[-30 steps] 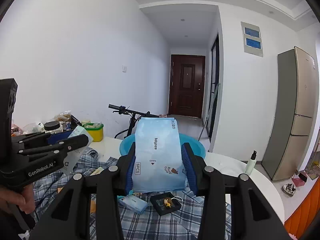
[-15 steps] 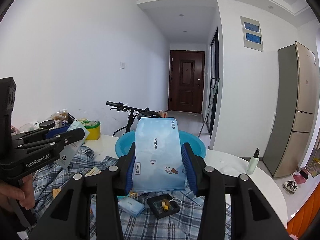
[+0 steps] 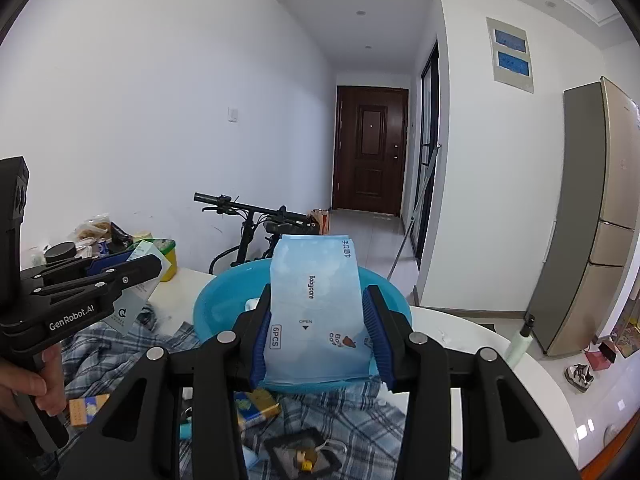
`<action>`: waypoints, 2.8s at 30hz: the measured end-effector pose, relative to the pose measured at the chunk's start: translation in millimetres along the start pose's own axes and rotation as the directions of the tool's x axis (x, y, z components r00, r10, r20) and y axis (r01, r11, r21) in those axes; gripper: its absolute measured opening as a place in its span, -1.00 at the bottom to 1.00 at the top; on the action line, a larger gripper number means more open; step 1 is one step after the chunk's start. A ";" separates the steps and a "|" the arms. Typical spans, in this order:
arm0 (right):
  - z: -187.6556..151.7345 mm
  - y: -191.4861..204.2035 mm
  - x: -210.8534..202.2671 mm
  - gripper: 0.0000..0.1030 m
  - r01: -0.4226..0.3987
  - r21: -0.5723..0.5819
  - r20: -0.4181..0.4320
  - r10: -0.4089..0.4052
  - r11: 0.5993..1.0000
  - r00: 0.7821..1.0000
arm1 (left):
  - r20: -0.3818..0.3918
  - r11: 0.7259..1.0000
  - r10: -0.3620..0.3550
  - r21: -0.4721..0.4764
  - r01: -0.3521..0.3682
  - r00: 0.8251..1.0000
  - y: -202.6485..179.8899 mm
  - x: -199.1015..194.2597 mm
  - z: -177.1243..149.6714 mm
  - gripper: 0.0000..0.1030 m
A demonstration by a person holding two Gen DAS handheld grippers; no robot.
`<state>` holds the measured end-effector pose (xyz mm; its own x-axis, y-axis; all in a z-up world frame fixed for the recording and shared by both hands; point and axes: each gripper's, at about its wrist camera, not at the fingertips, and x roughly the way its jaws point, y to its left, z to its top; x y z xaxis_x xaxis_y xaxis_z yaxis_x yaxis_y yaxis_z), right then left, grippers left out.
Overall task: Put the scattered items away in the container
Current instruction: 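Carry the white card and blue wipes packet up over the turquoise basin, then lower both held items into the basin and open both tools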
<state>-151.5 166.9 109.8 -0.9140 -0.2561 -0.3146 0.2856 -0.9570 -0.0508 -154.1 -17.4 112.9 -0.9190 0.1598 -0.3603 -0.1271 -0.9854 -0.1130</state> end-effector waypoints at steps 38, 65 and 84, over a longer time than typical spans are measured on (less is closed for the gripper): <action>50.8 -32.1 174.2 -0.20 -0.040 0.043 -0.140 0.045 0.998 0.989 | -0.163 1.000 -0.005 0.010 0.007 0.987 35.4 207.6 60.4 -0.43; 20.2 -60.9 255.5 -0.19 -0.073 0.110 -0.446 0.115 0.991 0.888 | -0.480 0.998 0.032 -0.024 -0.049 0.877 53.3 287.9 29.2 -0.43; -27.1 -68.9 287.0 -0.19 -0.025 0.035 -0.609 0.041 0.999 0.792 | -0.610 0.995 0.042 -0.042 -0.086 0.791 68.2 316.3 -3.6 -0.43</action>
<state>-425.8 163.0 -2.7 -0.5366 -0.1590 -0.8287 0.2976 -0.9546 -0.0095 -452.1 -33.9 -12.2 -0.5045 0.1201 -0.8550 -0.0317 -0.9922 -0.1206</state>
